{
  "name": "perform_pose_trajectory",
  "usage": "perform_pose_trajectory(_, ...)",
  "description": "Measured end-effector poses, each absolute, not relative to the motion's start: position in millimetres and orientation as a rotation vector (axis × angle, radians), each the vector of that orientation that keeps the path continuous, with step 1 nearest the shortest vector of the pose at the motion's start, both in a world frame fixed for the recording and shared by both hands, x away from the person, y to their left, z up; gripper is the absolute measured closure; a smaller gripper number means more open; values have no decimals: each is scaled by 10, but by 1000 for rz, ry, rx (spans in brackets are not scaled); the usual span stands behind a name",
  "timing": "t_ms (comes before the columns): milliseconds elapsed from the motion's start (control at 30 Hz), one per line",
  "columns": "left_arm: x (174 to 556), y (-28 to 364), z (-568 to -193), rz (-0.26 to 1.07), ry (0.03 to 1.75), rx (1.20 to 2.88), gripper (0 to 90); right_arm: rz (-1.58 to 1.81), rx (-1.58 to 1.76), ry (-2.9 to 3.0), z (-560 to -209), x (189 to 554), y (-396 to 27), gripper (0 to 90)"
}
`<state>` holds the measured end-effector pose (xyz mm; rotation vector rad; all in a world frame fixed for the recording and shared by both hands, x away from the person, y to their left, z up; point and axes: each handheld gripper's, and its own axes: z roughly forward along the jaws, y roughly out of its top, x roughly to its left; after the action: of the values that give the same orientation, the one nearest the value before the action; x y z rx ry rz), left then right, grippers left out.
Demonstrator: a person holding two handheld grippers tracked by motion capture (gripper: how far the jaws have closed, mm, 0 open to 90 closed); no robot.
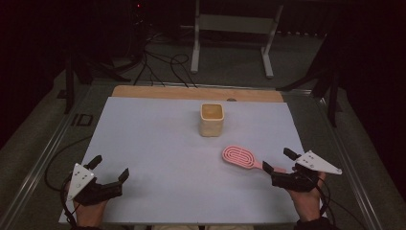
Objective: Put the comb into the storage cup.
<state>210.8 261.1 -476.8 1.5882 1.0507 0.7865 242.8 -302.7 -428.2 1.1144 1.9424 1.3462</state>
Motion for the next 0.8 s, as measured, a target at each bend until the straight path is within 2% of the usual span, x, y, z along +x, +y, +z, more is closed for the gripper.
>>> perform_pose_trajectory(367, 2129, 2628, -4786, 796, 1067, 1573, 0, 1299, 1090, 2013, -4141, 2585, -2971, 74)
perform_pose_trajectory(800, 2133, 2634, -4802, 792, 1079, 1567, 0, 1248, 1084, 2100, -4165, 2755, -3000, 75)
